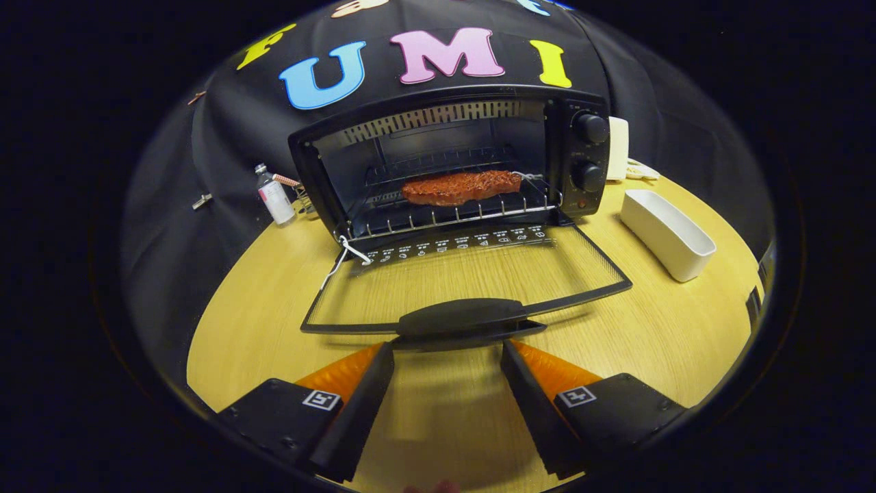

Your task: Open the toaster oven, put the food inside, and close the toaster oven door.

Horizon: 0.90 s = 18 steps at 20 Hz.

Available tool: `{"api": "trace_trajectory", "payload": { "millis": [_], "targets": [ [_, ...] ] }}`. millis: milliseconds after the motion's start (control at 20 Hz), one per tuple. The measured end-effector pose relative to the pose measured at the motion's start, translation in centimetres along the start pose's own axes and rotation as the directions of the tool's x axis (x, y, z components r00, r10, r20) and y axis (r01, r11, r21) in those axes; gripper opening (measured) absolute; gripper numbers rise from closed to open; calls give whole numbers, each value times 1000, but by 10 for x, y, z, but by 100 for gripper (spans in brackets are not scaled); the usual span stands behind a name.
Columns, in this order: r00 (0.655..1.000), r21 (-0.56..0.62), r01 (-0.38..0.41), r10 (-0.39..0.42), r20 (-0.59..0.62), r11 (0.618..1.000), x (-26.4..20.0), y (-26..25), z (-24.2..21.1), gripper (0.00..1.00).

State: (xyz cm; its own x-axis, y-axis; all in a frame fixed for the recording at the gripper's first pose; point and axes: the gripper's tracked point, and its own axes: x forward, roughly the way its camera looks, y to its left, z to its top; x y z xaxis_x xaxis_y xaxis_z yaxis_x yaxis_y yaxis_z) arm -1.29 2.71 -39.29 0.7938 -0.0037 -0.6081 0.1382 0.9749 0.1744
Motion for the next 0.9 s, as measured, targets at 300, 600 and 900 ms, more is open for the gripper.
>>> {"api": "trace_trajectory", "payload": {
  "millis": [300,600,900],
  "targets": [
    [1000,18,-5,5,8,1000,-12,3,12,98],
    [997,-6,-11,12,76,1000,-32,18,50,98],
    [989,-28,-24,28,147,999,-41,26,90,98]
  ]
}}
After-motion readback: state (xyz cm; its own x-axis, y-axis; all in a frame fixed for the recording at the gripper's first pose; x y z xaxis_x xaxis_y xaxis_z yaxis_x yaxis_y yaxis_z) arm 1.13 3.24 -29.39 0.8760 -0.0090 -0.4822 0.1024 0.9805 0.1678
